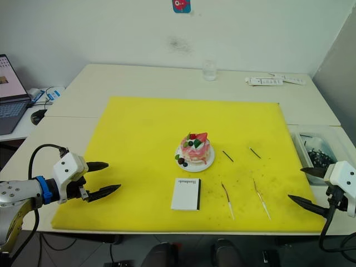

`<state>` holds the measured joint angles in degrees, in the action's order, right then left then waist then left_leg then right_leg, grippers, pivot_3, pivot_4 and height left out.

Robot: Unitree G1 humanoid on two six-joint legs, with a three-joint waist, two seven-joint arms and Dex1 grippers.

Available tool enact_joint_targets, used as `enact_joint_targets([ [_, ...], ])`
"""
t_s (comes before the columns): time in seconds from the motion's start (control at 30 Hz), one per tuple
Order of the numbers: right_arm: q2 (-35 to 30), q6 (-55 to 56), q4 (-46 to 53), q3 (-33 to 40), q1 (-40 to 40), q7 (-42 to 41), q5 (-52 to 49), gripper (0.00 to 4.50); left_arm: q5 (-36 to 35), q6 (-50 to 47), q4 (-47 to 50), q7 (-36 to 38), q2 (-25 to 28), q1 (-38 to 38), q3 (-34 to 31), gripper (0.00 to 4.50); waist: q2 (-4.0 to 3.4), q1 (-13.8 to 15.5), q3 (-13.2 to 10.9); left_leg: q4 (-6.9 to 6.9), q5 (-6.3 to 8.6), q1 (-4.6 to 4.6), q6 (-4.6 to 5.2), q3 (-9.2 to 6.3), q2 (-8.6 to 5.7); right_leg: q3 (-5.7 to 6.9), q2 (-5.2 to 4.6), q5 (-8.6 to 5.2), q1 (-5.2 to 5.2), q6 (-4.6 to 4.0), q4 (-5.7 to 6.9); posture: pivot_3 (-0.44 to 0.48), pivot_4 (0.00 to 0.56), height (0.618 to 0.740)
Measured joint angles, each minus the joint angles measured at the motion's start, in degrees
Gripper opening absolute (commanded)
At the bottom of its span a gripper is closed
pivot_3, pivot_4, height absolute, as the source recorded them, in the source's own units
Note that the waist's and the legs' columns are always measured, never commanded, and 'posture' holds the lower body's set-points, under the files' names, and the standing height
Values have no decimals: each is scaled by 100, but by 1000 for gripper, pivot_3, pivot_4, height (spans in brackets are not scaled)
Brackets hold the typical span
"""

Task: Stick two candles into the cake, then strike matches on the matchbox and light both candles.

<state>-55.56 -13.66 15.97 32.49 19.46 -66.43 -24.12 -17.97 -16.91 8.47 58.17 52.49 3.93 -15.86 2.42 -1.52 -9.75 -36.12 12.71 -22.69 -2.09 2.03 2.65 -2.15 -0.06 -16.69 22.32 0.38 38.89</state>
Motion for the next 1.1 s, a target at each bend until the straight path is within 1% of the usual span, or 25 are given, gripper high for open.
enact_joint_targets([
  [0.27, 4, 24, 0, 10, 29, -87, 10, 4500, 2, -141, 0, 19, 1, 5, 0, 4437, 0, 0, 0, 0, 0, 0, 0, 0, 0, 1, 0, 0, 0, 0, 0, 0, 150, 740],
  [0.47, 57, 43, 3, 17, 100, -92, 11, 4500, 57, 146, -249, 54, -5, -120, 39, 4437, 0, 0, 0, 0, 0, 0, 0, 0, 0, 1, 0, 0, -1, 0, 1, 0, 150, 740],
  [0.63, 61, 43, 11, 18, 146, -89, 11, 4500, -59, 360, -348, 341, -12, -158, 39, 4437, 0, -2, 0, 0, 0, 2, 0, 1, 0, -1, 0, 0, 0, 0, 1, 0, 150, 740],
  [0.9, 93, 45, 23, 63, 171, -58, 10, 4500, -332, 91, -524, 579, -4, -219, 38, 4437, 0, -1, 0, -1, 0, 1, 0, 1, 0, 0, 1, 0, -1, 0, 4, 0, 150, 740],
  [1.03, 157, 46, 41, 63, 155, 15, 8, 4500, -532, -220, -318, 728, 36, -200, 38, 4437, 0, -2, 0, -1, 0, 2, 0, -1, 0, 1, 1, 0, -1, 0, 4, 0, 150, 740],
  [1.1, 201, 40, 127, 65, 162, 42, -2, 4500, -755, -504, -44, 783, 48, -133, 38, 4437, 0, -2, 0, -1, 0, 2, 0, 0, 0, 1, 1, 0, -1, 0, 4, 0, 150, 740],
])
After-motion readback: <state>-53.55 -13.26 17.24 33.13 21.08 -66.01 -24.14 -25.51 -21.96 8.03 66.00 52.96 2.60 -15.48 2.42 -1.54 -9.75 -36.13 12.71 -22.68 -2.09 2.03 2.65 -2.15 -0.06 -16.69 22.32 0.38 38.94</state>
